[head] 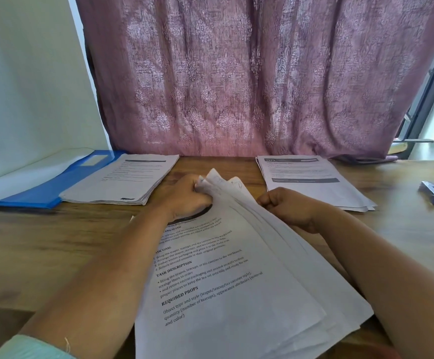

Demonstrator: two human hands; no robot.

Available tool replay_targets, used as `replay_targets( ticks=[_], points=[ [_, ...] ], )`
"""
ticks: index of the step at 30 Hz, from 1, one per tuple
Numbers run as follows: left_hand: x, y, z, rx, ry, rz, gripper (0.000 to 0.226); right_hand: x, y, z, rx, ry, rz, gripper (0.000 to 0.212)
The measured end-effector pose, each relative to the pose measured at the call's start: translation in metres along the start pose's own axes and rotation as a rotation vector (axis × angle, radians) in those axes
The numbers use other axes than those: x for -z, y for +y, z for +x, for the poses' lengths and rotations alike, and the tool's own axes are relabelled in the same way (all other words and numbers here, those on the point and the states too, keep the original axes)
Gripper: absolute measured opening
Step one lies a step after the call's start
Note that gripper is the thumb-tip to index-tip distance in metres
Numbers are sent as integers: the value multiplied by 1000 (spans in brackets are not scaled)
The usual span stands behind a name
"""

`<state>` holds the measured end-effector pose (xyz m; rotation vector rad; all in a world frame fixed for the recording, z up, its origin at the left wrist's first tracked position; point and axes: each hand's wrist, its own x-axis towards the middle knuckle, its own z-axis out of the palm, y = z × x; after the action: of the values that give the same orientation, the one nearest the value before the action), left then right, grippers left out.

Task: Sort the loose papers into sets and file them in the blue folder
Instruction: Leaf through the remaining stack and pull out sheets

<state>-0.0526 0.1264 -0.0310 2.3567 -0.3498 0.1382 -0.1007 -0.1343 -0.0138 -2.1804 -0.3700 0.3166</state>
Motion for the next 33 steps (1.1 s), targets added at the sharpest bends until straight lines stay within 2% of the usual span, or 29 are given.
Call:
replay_targets(
  ticks=[2,5,6,8,9,11,13,15,17,18,19,21,24,27,29,31,33],
  points=[
    [1,4,-3,30,-13,-12,35,0,0,1,21,64,-47,22],
    [1,11,-7,3,-7,-5,32,6,4,3,25,132,-28,9],
    [2,13,-8,-6,-1,-11,32,8,5,4,28,162,-25,12],
    [3,13,-9,-28,-2,-54,33,13,9,7,19,298,-97,31],
    [3,12,-9,-37,-9,-75,35,16,10,10,11,403,-173,34],
    [2,10,-7,-25,-9,-77,39,20,10,12,2,572,-280,22],
    [2,16,-11,-25,-8,-73,31,23,9,10,-59,523,-198,21],
    [1,21,-14,-19,-2,-96,17,25,7,4,-143,260,-59,36],
    [2,21,-15,-14,6,-78,20,24,3,-4,-178,53,16,39],
    [2,20,-14,-15,7,-68,29,25,4,-5,-185,68,-11,37],
    [2,19,-13,-16,12,-60,34,28,6,-4,-182,151,-89,33],
    [3,17,-12,-12,9,-69,32,37,12,0,-178,341,-182,23],
    [1,15,-11,0,33,-89,29,54,23,3,-101,566,141,16],
    [2,13,-10,-10,13,-23,35,71,26,-3,-34,1024,266,26],
    [3,19,-13,-37,-3,23,26,81,28,-8,-20,1219,478,26],
    [0,20,-14,-53,-33,51,28,87,35,-10,-63,1216,762,24],
    [-2,20,-14,-60,-51,54,36,88,45,-8,-113,1089,942,11]
  ],
)
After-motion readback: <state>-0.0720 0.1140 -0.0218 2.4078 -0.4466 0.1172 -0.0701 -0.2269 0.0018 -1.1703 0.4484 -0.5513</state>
